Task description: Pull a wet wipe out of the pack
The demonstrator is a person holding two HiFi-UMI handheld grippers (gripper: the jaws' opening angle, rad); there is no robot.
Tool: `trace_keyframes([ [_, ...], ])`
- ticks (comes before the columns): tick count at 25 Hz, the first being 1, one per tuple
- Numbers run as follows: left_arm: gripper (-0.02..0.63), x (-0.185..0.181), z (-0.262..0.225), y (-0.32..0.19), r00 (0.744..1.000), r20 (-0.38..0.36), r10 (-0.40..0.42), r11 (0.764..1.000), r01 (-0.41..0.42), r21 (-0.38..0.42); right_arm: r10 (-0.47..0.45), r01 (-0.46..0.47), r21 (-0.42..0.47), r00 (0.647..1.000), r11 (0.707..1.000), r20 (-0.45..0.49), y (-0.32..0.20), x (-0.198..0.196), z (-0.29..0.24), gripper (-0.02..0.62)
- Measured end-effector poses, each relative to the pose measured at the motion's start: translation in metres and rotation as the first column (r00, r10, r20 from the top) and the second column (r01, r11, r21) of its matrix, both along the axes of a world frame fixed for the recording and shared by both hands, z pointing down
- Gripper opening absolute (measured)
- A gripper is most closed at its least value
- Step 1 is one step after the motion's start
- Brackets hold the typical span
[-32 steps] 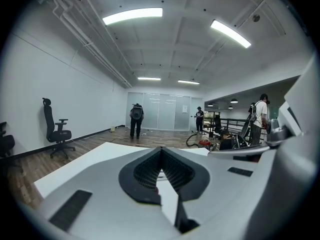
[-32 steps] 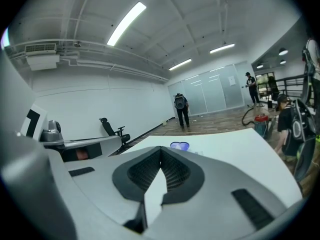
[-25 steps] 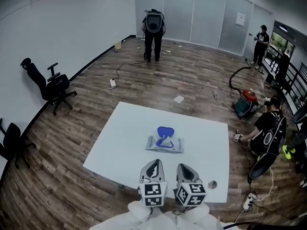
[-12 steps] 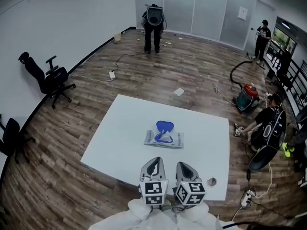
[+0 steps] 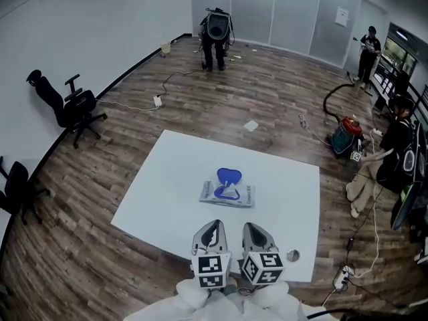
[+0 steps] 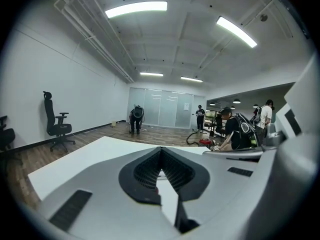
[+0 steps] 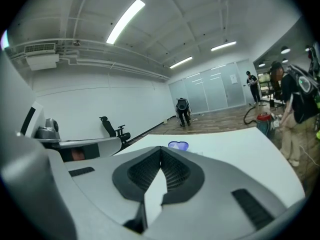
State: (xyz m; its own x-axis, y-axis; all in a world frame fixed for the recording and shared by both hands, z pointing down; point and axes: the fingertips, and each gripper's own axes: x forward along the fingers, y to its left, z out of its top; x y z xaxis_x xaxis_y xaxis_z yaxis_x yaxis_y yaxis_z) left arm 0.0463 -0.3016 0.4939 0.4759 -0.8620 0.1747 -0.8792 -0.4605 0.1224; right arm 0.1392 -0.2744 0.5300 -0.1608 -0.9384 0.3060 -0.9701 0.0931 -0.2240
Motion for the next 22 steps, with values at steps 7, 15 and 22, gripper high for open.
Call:
trace_keyframes([
  [7,-0.003,-0.011,-0.002,-0.001,0.998,-0.012,-0.059,0.998,0.059,0.019,-0.027,0.027,-0.014,0.999,1.0,-0.028,-0.018,0.004,0.007,0.009],
  [15,-0.003,-0.023,0.006,0.002,0.996,0.023,-0.091,0.996,0.091,-0.004,-0.071,0.068,-0.068,0.997,0.995,-0.043,-0.052,0.004,0.025,0.011],
  [22,-0.003,-0.019,0.017,0.007,0.994,0.046,-0.098,0.995,0.1,-0.026,-0.084,0.081,-0.078,0.996,0.994,-0.033,-0.076,0.008,0.039,0.011],
])
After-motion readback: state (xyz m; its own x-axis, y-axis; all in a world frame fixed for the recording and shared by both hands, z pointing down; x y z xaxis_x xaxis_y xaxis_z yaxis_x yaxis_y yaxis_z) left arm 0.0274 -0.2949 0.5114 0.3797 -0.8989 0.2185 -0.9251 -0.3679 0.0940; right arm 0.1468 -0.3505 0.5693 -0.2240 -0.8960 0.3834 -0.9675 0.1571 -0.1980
